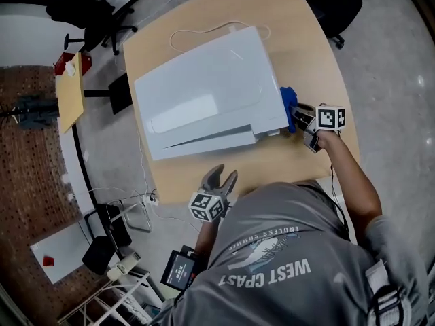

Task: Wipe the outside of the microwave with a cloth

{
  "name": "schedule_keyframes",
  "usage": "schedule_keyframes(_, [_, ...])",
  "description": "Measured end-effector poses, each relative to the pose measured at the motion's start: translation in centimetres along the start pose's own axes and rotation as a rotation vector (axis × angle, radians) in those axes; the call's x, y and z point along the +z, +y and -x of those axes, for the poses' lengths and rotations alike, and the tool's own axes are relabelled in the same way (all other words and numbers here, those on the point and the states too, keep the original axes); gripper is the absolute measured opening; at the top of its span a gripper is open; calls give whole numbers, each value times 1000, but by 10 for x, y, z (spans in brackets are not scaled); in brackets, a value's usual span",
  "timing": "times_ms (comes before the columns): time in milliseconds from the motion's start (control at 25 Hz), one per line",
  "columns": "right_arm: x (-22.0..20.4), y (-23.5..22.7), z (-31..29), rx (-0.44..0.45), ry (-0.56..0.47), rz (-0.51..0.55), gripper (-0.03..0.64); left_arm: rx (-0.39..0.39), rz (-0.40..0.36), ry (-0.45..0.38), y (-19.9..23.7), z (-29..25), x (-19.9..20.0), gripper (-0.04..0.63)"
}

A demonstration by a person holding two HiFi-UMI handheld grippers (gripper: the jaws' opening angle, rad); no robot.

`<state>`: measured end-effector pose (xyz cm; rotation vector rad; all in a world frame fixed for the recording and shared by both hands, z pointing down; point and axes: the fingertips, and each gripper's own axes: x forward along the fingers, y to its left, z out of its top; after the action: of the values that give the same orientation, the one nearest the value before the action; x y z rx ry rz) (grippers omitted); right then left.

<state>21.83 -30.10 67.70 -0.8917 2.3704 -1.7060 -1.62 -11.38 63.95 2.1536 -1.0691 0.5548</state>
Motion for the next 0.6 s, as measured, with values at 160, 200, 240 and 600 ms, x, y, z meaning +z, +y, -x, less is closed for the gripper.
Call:
schedule_keyframes(160, [2,16,19,36,27,46,79,61,113,-50,23,9,-9,236])
schedule_keyframes(200, [15,23,23,41,4,77,80,106,114,-72,36,20,-7,231])
schedule_keyframes(240, [31,34,27,53,-20,114,80,167,107,-104,54,35,-1,227])
schedule_keyframes(600, [121,206,30,128,-124,638,80,321,-353,-396,138,192,204,209])
